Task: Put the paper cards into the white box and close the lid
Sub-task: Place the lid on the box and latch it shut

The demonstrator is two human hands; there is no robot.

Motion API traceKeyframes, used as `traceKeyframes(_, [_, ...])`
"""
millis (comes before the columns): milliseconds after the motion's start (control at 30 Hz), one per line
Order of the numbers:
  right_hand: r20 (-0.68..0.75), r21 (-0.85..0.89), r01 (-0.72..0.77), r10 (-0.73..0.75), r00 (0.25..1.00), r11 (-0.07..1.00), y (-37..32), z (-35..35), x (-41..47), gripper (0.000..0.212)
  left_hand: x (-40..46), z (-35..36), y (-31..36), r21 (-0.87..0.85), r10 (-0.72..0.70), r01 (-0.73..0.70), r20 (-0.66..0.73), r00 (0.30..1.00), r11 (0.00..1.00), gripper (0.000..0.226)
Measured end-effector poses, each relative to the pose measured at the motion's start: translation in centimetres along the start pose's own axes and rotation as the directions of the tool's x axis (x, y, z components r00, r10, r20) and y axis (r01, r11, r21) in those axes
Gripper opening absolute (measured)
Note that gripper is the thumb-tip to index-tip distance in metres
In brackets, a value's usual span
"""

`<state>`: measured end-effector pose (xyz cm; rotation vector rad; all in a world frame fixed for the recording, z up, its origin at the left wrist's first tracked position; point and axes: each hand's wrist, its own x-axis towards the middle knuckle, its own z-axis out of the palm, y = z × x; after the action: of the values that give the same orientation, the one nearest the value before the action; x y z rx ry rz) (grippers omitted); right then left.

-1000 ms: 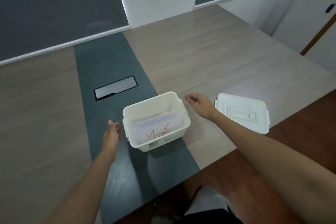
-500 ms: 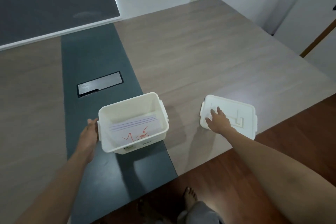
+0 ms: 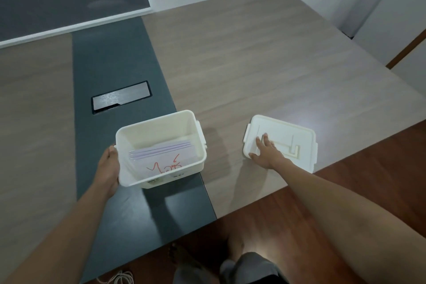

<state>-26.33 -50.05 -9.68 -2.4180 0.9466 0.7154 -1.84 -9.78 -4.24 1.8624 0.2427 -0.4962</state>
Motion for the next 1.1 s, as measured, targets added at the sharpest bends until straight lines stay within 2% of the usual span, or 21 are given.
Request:
traceKeyframes(200, [-0.017, -0.051, 0.076, -0.077, 0.997, 0.996, -2.4, 0.7, -0.3, 0.074, -1.9, 1.2, 1.4, -0.034, -0.030, 0.029, -0.027, 0.999, 0.999, 0.038])
traceKeyframes(267, [-0.074, -0.030, 0.114, -0.116, 0.990, 0.993, -2.9, 0.6, -0.4, 0.066, -1.9, 1.1, 1.3, -0.036, -0.023, 0.021, -0.035, 0.999, 0.999, 0.042])
traceKeyframes(400, [-0.280, -0.010, 0.133, -0.130, 0.951, 0.991, -2.2, -0.7, -0.3, 0.054, -1.6, 1.0, 1.3, -0.014, -0.037, 0.036, -0.051, 0.998, 0.999, 0.047])
traceKeyframes(500, [-0.376, 0.031, -0.006, 0.017, 0.926, 0.999, -0.1, -1.8, 0.1, 0.059, -1.5, 0.9, 1.3, -0.004, -0.034, 0.034, -0.050, 0.998, 0.999, 0.047])
traceKeyframes(667, [-0.264, 0.227, -0.355, 0.408, 0.874, 0.907, 3.7, -2.3, 0.5, 0.075, -1.6, 1.2, 1.3, 0.004, -0.020, 0.020, -0.064, 0.998, 1.000, 0.045])
traceKeyframes(733, [-0.238, 0.265, -0.395, 0.457, 0.857, 0.880, 4.7, -1.9, 0.5, 0.076, -1.6, 1.4, 1.2, 0.011, -0.006, 0.007, -0.078, 0.997, 1.000, 0.043])
traceKeyframes(900, [-0.220, 0.295, -0.372, 0.442, 0.870, 0.880, 5.5, -1.4, 0.1, 0.074, -1.5, 1.1, 1.8, 0.058, -0.019, 0.027, -0.145, 0.989, 0.998, 0.039])
traceKeyframes(967, [-0.214, 0.301, -0.362, 0.432, 0.876, 0.882, 5.6, -1.8, -0.2, 0.075, -1.9, 0.8, 3.1, 0.171, 0.046, -0.007, -0.225, 0.973, 0.985, 0.048])
traceKeyframes(1033, [-0.210, 0.313, -0.355, 0.429, 0.878, 0.881, 5.5, -2.4, -0.3, 0.076, -2.4, 1.1, 5.2, 0.384, 0.240, -0.123, -0.274, 0.931, 0.915, 0.048])
traceKeyframes(1100, [-0.205, 0.327, -0.357, 0.434, 0.877, 0.875, 5.6, -2.9, -0.5, 0.077, -3.3, 2.5, 8.1, 0.490, 0.451, -0.303, -0.218, 0.865, 0.818, 0.043])
